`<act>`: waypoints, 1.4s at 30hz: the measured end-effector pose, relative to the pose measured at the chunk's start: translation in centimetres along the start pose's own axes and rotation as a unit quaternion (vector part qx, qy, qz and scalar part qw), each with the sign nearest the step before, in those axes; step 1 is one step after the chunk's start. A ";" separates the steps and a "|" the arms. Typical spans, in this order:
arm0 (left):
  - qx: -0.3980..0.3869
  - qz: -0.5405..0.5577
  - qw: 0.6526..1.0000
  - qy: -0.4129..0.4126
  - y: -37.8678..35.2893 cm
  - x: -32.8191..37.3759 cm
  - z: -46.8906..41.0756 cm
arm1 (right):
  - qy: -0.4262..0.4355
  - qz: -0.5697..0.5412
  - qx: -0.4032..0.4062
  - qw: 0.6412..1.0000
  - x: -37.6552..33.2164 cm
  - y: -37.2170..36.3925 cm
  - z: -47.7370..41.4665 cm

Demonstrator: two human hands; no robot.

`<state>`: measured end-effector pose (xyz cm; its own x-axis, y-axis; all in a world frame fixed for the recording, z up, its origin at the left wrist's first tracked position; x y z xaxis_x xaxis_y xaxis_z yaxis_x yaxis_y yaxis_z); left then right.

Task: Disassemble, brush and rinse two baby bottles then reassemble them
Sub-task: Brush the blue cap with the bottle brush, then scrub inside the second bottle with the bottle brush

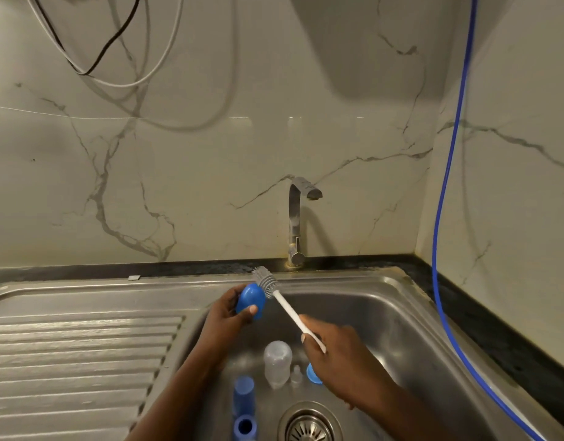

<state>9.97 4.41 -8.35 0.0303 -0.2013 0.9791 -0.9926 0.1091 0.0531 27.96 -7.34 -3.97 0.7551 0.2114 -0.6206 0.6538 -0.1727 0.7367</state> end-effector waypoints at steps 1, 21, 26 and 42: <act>0.010 -0.025 1.000 -0.008 0.4 -0.1 -0.1 | 0.014 0.004 -0.005 1.000 -0.5 -0.3 0.2; -0.062 -0.175 0.981 -0.064 -2.2 0.7 1.2 | -0.150 -0.035 0.124 0.980 8.6 3.9 -1.2; -0.091 -0.218 0.969 -0.070 -5.7 0.9 2.0 | -0.204 -0.157 0.156 0.954 10.6 3.8 -0.8; -0.246 -0.447 0.857 -0.073 -19.6 -7.8 -3.6 | -0.202 -0.136 0.161 0.957 12.6 3.2 -2.0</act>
<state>29.58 7.36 -16.28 0.7011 -0.5350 0.4714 -0.4102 0.2381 0.8804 39.49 -3.33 -8.91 0.4701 -0.0864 -0.8784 0.7605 -0.4656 0.4527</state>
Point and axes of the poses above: each hand's wrist, its own z-axis away from the middle knuckle, its own y-axis out of the back of the hand, x = y × z, the point moved 8 cm from there along -z, towards the middle knuckle, and after that the axes turned 1 degree about -z, right-handed, at the moved point
